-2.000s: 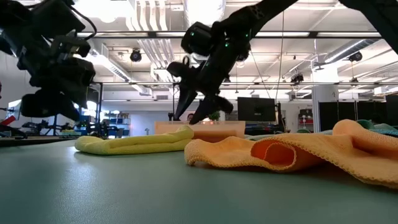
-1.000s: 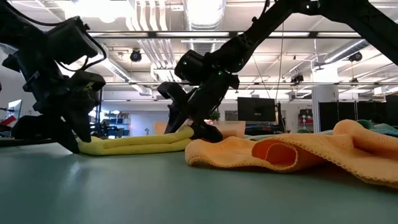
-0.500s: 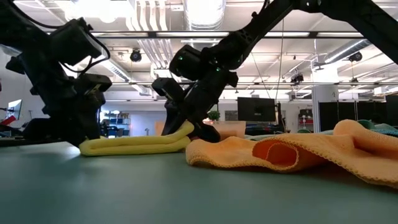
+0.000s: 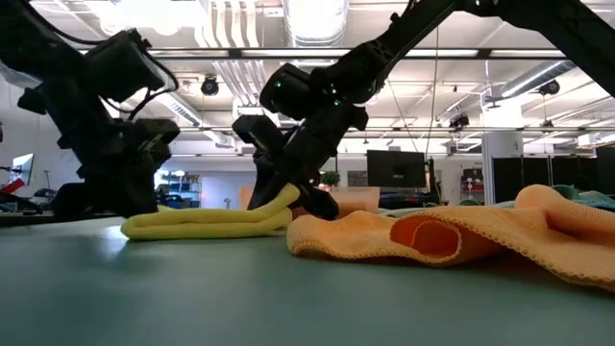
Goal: Fold microfiber towels
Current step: Put the yellow towel into the orange bin
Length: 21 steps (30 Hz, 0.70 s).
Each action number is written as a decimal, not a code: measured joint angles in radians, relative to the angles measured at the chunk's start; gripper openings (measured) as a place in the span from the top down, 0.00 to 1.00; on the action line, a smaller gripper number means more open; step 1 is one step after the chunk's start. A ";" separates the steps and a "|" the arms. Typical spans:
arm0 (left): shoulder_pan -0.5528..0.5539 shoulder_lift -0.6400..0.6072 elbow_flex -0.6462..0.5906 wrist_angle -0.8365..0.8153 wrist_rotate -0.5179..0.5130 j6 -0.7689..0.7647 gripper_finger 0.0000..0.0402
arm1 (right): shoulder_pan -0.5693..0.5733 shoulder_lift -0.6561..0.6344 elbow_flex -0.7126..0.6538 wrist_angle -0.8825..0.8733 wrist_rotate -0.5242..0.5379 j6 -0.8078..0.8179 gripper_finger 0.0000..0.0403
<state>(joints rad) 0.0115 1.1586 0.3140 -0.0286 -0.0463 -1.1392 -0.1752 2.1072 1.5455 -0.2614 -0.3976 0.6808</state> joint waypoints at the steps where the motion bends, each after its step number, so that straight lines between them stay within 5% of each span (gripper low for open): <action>1: 0.000 -0.009 0.010 0.003 -0.001 0.015 0.99 | 0.005 -0.006 0.000 -0.003 0.004 0.000 0.85; 11: 0.002 -0.032 0.105 0.002 -0.051 0.111 1.00 | 0.030 -0.148 -0.001 -0.132 0.126 -0.026 0.85; 21: 0.046 -0.032 0.282 -0.008 -0.202 0.378 1.00 | 0.029 -0.284 -0.002 -0.220 0.247 -0.039 0.85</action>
<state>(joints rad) 0.0578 1.1263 0.5964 -0.0368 -0.2485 -0.7612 -0.1462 1.8230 1.5434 -0.4809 -0.1507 0.6413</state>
